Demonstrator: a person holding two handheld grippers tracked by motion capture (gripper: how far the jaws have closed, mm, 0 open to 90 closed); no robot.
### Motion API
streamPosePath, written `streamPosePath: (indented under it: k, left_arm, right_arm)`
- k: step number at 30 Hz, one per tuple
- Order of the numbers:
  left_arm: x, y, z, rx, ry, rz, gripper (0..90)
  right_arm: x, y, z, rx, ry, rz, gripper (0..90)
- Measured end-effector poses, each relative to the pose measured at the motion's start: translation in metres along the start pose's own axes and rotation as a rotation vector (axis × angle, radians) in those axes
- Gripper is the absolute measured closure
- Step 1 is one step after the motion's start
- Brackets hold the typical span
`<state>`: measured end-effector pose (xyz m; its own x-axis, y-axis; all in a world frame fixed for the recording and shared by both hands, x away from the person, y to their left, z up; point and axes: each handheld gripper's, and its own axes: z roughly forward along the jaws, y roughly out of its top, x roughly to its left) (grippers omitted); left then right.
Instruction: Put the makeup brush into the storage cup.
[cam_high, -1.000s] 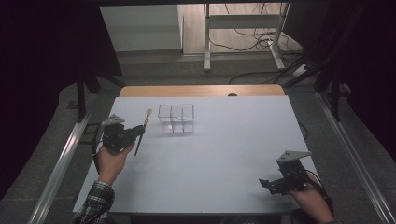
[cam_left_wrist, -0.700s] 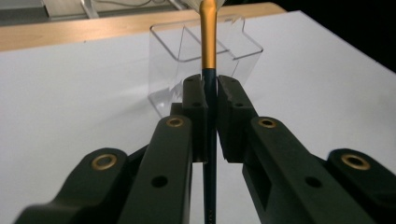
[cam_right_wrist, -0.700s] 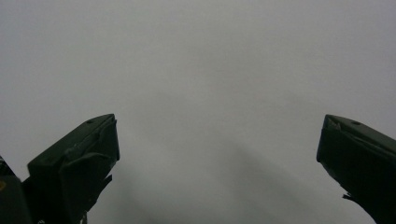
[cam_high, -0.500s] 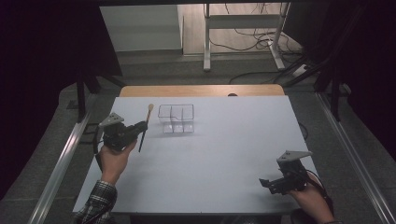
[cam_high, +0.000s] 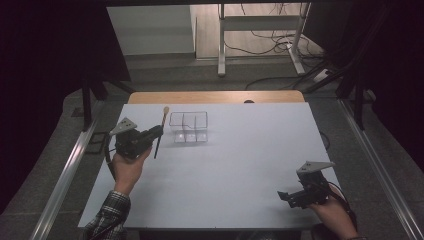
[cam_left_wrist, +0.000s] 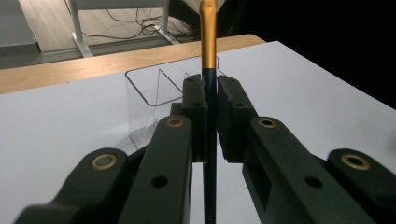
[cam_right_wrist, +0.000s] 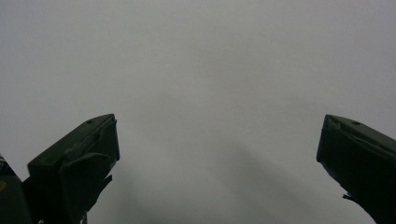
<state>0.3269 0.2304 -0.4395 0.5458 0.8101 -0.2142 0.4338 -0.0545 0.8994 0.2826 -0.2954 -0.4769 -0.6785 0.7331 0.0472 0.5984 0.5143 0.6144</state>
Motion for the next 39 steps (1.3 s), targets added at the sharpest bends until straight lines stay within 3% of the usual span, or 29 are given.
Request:
streamPosePath:
  k: [39]
  left_arm:
    - [-0.014, 0.027, 0.054, -0.065, -0.027, 0.016, 82.6]
  right_arm:
    - [-0.001, 0.0, 0.0, 0.002, -0.005, 0.0, 0.0]
